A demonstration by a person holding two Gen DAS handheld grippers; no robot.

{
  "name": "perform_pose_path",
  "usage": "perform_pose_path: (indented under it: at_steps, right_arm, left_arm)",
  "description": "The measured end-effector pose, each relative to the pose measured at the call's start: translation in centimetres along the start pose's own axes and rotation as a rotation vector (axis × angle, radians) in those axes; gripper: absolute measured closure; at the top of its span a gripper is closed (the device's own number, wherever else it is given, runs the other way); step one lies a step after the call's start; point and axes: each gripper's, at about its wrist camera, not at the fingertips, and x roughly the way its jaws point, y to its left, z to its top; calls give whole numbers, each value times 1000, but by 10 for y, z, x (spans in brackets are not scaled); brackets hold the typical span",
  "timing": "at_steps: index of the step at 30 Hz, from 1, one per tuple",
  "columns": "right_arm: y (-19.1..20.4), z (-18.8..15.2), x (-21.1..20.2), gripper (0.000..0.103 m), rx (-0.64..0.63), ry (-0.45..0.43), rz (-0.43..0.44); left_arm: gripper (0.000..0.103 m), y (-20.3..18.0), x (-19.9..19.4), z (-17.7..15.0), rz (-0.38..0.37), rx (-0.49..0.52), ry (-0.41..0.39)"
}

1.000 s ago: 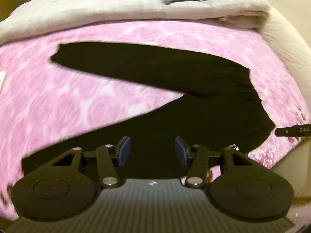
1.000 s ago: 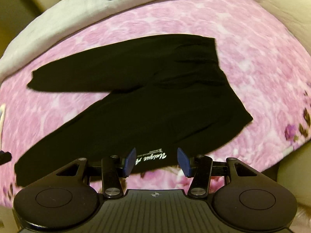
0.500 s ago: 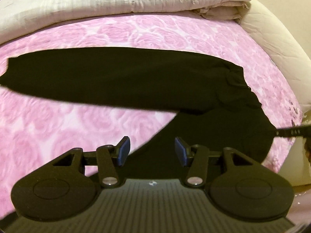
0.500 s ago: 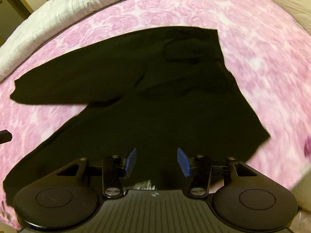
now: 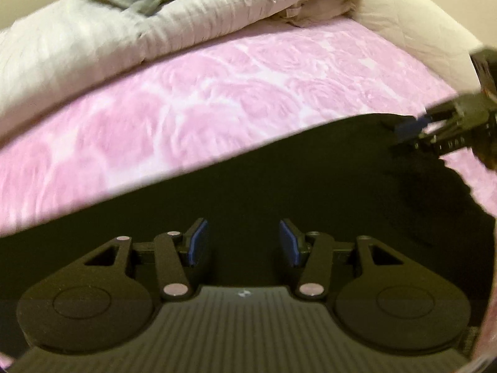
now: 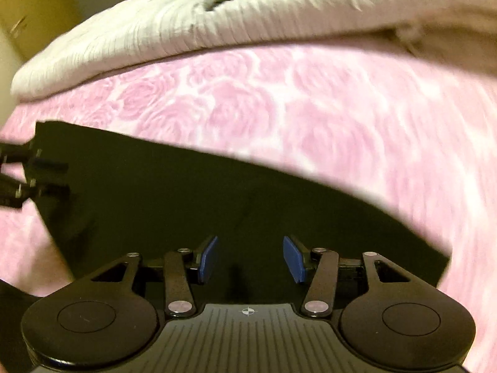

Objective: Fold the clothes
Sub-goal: 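Close both grippers on the edge of the trouser leg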

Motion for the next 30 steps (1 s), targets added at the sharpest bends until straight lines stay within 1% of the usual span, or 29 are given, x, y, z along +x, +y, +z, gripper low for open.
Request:
perform_pose_path:
  at_steps: [4,8,11,13,16,17,18,19,20,21,22,23,24,26,27,30]
  right_arm:
    - [-20,28,28,52,-146,13,-17]
    - [-34,31,48,52,-317,82,-68]
    - [-44,28,61,52,-413,135,-83]
    - [-49,28,68,52,-437,159,-81]
    - [-54,31,75,52,-440,172,-50]
    - [-54,33,77,52,-435,174,-40]
    - [-53,33,77,54,-431,175,-38]
    - [-52,34,77,70,-428,176,-36]
    - [-49,34,75,78,-435,182,-16]
    - [-46,33,74,95,-440,183,-13]
    - [-42,31,71,97,-452,175,-29]
    - [-38,28,68,98,-465,167,-47]
    - [-31,24,61,99,-481,145,-77]
    - [-18,16,46,99,-512,97,-138]
    - [-11,12,38,99,-527,73,-168]
    - [13,-5,10,99,-581,-7,-260]
  left_arm:
    - [57,18,19,6,3,93,37]
    - [57,36,36,9,7,184,79]
    - [57,49,49,11,10,252,110]
    - [57,58,58,12,12,298,131]
    - [56,71,71,14,15,366,163]
    - [54,76,76,15,16,389,173]
    - [55,80,80,15,17,411,184]
    - [58,85,81,16,6,396,191]
    - [68,89,80,17,-9,357,192]
    - [83,90,78,17,-8,328,185]
    - [89,87,73,15,9,321,173]
    - [97,82,67,13,32,324,159]
    - [100,77,61,10,56,327,146]
    - [101,70,48,5,99,321,114]
    - [101,68,36,2,121,301,88]
    - [101,50,-12,-14,180,242,15]
